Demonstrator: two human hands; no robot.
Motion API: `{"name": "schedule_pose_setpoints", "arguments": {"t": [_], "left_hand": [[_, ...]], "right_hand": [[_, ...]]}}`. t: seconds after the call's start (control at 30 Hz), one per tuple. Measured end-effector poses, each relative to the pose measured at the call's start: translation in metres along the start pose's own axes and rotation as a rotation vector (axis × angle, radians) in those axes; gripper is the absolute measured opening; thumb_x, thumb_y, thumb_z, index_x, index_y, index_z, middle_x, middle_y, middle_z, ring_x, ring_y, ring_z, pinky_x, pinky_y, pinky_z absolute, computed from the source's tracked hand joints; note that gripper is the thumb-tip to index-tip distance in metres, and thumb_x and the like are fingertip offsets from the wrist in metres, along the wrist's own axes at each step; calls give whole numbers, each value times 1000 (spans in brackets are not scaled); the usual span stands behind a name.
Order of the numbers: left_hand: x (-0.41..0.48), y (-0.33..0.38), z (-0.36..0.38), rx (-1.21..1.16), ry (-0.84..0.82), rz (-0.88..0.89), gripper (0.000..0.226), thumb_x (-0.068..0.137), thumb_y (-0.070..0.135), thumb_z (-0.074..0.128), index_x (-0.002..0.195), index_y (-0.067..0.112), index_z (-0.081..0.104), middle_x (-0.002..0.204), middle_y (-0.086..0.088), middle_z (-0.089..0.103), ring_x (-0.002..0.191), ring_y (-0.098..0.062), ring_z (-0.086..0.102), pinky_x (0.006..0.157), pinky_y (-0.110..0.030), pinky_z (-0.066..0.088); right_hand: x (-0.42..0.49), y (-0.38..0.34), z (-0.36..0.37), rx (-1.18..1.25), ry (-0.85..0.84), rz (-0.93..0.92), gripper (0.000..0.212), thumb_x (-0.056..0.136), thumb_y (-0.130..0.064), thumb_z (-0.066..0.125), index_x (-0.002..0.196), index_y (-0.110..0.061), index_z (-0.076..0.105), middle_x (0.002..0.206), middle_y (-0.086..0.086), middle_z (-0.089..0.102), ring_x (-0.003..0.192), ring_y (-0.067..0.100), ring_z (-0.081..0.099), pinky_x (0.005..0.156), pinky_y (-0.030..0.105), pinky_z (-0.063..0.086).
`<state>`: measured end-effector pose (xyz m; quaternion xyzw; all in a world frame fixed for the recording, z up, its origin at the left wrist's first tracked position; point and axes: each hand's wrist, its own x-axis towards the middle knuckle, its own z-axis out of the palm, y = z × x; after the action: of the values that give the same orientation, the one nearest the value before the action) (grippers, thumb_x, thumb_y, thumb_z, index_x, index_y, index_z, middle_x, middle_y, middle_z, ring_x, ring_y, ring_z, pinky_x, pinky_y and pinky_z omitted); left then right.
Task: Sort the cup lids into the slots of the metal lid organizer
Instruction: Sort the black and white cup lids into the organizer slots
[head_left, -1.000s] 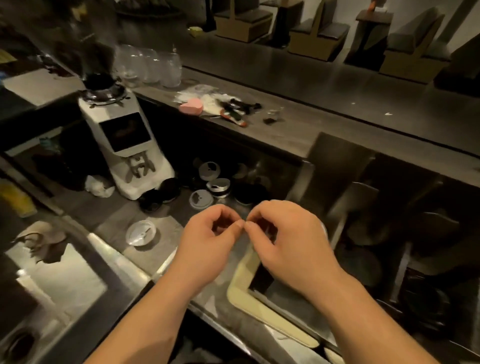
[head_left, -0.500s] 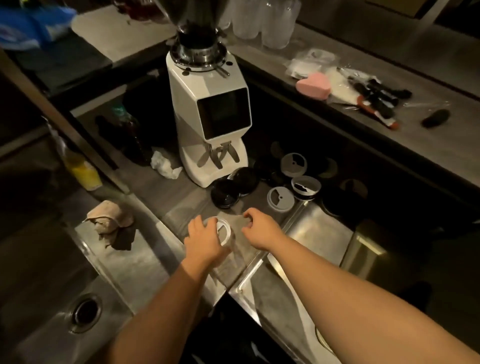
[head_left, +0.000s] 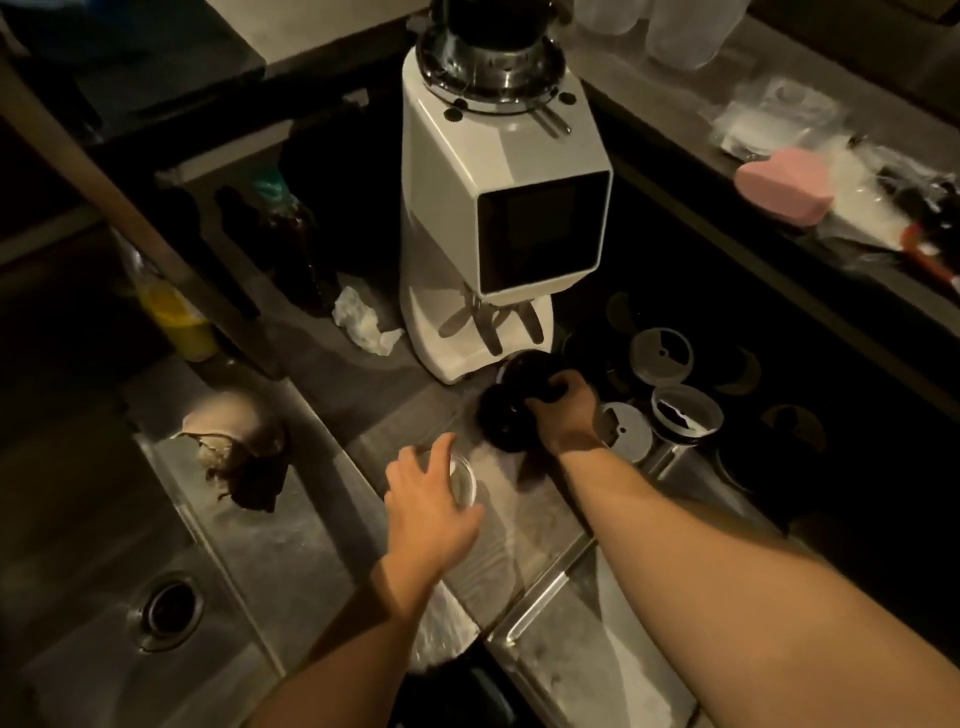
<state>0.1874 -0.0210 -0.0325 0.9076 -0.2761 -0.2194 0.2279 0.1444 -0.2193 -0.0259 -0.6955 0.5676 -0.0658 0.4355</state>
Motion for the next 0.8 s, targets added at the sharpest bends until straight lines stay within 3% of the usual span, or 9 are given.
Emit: {"name": "schedule_pose_setpoints", "arguments": {"t": [0.07, 0.13, 0.23, 0.3, 0.4, 0.5, 0.57, 0.63, 0.8], "left_hand": [[-1, 0, -6, -78, 16, -26, 80, 73, 43, 69, 145, 32, 36, 132, -7, 34, 119, -28, 36, 103, -47, 43], [1, 2, -9, -187, 8, -85, 78, 70, 39, 74, 140, 33, 40, 128, -5, 35, 120, -26, 36, 103, -43, 43], [3, 12, -14, -485, -99, -205, 74, 68, 28, 78, 134, 38, 45, 123, -3, 35, 118, -26, 42, 101, -43, 47], [-1, 23, -24, -811, -185, -268, 66, 67, 19, 72, 125, 43, 51, 123, -5, 40, 109, -28, 51, 89, -46, 55], [-18, 41, -42, -1399, -397, -352, 52, 65, 6, 58, 113, 26, 61, 106, -12, 51, 92, -27, 53, 71, -41, 52], [-46, 67, -61, -1723, -688, -344, 45, 63, 12, 73, 106, 16, 61, 107, -17, 54, 94, -30, 57, 79, -46, 52], [-63, 89, -69, -1786, -835, -295, 56, 59, 23, 91, 107, 13, 64, 113, -20, 62, 101, -34, 62, 94, -52, 47], [-83, 115, -79, -1738, -914, -188, 76, 61, 31, 94, 125, 15, 58, 132, -21, 57, 115, -38, 59, 104, -55, 40], [-143, 189, -106, -1557, -1106, 291, 86, 66, 19, 92, 141, 25, 51, 134, -22, 58, 117, -38, 61, 93, -49, 52]], "right_hand": [[3, 2, 2, -132, 15, -66, 18, 87, -19, 68, 104, -16, 61, 112, 10, 65, 109, 30, 60, 102, 45, 45], [-1, 5, 3, -100, 27, -125, 6, 87, -17, 66, 87, -19, 60, 96, 5, 66, 97, 27, 62, 95, 44, 47], [-20, 2, -6, 118, 56, -143, 25, 86, 0, 64, 73, -20, 55, 79, 2, 61, 77, 13, 60, 81, 34, 48], [-42, 3, -16, 359, 41, -80, 33, 85, 11, 60, 70, -18, 54, 73, 0, 58, 63, -3, 57, 72, 22, 46], [-79, 13, -37, 466, 111, -60, 33, 82, 6, 62, 72, -24, 61, 77, -1, 64, 73, 6, 62, 75, 27, 50], [-126, 15, -73, 450, 221, -180, 37, 83, 3, 65, 71, -32, 61, 82, -2, 62, 78, 8, 60, 78, 26, 49], [-157, 9, -103, 421, 301, -325, 35, 83, 2, 67, 74, -32, 61, 84, -5, 60, 82, 11, 60, 76, 24, 49], [-187, 5, -134, 401, 338, -443, 36, 83, 4, 68, 75, -31, 61, 85, -9, 59, 85, 15, 60, 75, 21, 49], [-252, 5, -213, 402, 504, -618, 42, 85, 8, 64, 90, -33, 61, 94, -14, 59, 93, 13, 62, 78, 17, 50]]}}
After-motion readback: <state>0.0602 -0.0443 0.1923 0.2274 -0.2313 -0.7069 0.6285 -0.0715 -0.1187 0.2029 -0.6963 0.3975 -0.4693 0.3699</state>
